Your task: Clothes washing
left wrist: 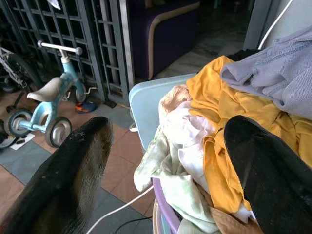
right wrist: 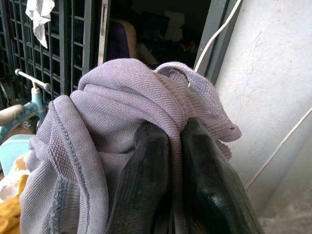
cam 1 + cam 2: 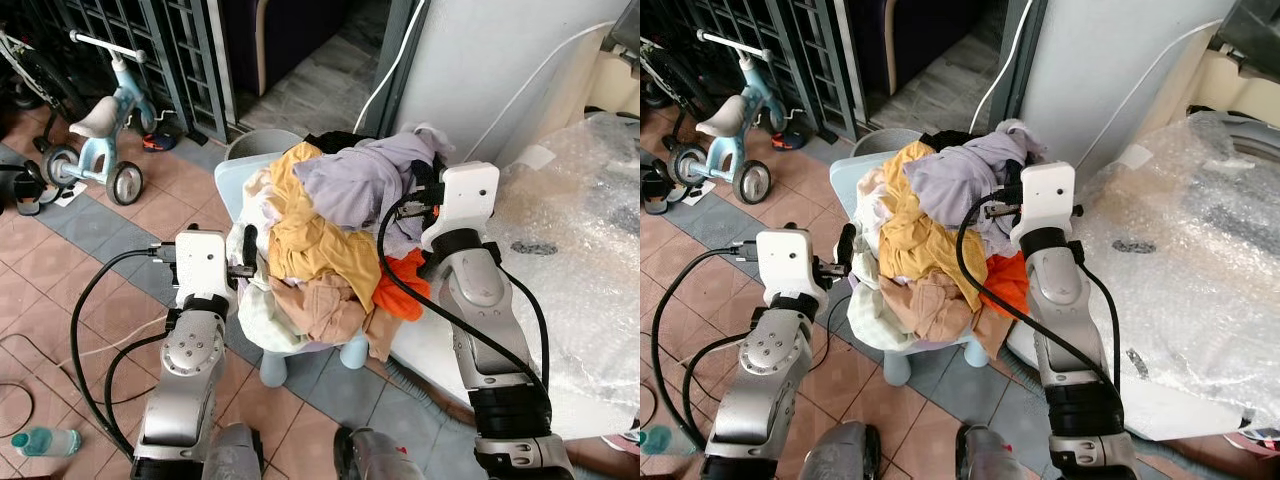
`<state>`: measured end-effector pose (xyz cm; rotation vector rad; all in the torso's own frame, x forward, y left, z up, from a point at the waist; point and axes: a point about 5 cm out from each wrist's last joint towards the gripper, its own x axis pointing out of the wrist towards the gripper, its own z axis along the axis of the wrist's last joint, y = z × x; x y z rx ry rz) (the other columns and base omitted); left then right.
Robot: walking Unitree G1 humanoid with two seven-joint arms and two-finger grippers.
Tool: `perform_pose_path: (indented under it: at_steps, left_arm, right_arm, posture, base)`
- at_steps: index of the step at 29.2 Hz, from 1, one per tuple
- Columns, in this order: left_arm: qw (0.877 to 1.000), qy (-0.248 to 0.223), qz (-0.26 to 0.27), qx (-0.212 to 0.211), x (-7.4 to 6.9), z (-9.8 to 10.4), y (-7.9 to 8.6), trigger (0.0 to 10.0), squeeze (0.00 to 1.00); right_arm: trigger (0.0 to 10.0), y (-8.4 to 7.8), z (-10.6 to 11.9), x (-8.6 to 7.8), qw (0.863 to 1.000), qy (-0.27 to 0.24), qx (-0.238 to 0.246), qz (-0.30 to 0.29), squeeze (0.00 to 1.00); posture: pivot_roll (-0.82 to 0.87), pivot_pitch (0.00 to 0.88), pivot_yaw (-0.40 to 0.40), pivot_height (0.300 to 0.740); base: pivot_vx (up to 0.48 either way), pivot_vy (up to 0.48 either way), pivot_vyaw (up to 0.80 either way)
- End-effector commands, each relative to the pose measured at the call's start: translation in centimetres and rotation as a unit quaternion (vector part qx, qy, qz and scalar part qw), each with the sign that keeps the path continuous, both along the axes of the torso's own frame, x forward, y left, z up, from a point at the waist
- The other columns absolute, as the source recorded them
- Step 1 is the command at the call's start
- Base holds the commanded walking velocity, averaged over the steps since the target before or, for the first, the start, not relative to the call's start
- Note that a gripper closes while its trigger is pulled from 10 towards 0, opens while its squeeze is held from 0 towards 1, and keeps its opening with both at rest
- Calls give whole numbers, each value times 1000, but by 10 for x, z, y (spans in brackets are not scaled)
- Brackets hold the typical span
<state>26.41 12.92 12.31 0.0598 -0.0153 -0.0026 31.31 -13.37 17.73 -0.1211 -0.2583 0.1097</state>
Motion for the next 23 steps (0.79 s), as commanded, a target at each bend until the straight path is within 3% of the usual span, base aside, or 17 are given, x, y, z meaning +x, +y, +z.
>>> perform_pose_path:
  at_steps: [1,8,17,23]
  left_arm:
    - [1000,12,0,2,-1,-5,-1,10000,0]
    - [1000,13,-1,3,-2,-5,-1,10000,0]
    - [1000,-8,-14,-17,-3,1,3,10000,0]
    - [999,-12,-21,-23,-2,2,4,10000,0]
  right_arm:
    - [10000,-2,0,2,1000,2,-1,-3,0]
    - [10000,-1,-1,3,1000,7,-1,-6,0]
    - [10000,-2,1,5,1000,5,-5,-13,0]
    - [10000,-8,0,5,1000,5,-9,-24,0]
  posture:
    - [97,107,-33,740]
    - [97,107,-32,740]
    - [96,106,-33,740]
    - [88,108,-34,740]
  base:
    - [-262,0,0]
    - [-111,0,0]
    - [0,0,-792]
    - [378,0,-800]
